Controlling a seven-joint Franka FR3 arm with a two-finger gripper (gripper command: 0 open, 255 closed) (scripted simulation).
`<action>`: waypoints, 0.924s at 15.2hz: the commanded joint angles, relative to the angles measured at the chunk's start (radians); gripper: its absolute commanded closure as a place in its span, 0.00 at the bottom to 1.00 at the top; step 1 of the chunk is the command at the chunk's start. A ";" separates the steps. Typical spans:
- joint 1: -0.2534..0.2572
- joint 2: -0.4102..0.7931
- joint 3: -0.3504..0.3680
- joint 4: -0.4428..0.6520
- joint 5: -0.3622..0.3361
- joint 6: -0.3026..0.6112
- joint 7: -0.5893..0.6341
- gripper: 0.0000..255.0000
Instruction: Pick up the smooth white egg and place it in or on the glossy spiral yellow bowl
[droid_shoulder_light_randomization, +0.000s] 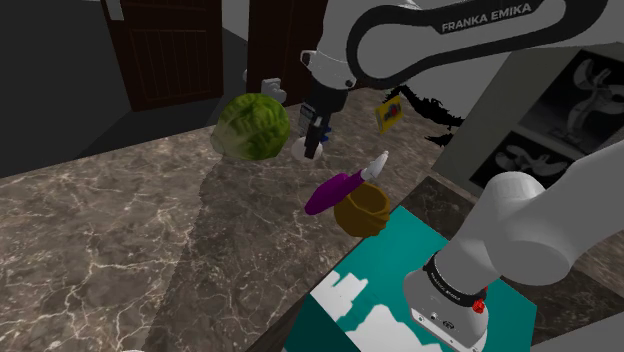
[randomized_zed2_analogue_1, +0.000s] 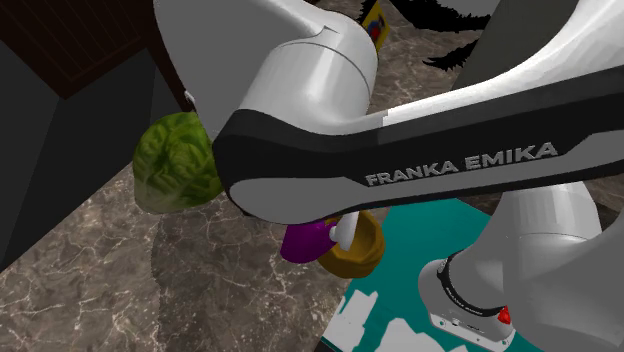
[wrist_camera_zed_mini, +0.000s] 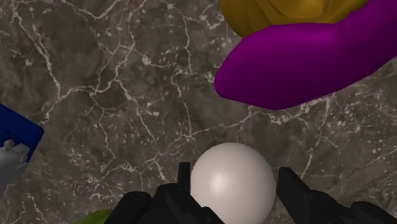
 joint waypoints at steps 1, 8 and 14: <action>0.000 -0.009 -0.001 0.017 0.000 -0.027 -0.001 1.00; 0.000 -0.034 -0.002 0.092 0.001 -0.126 -0.003 1.00; 0.004 -0.168 0.000 0.021 0.005 -0.189 -0.001 1.00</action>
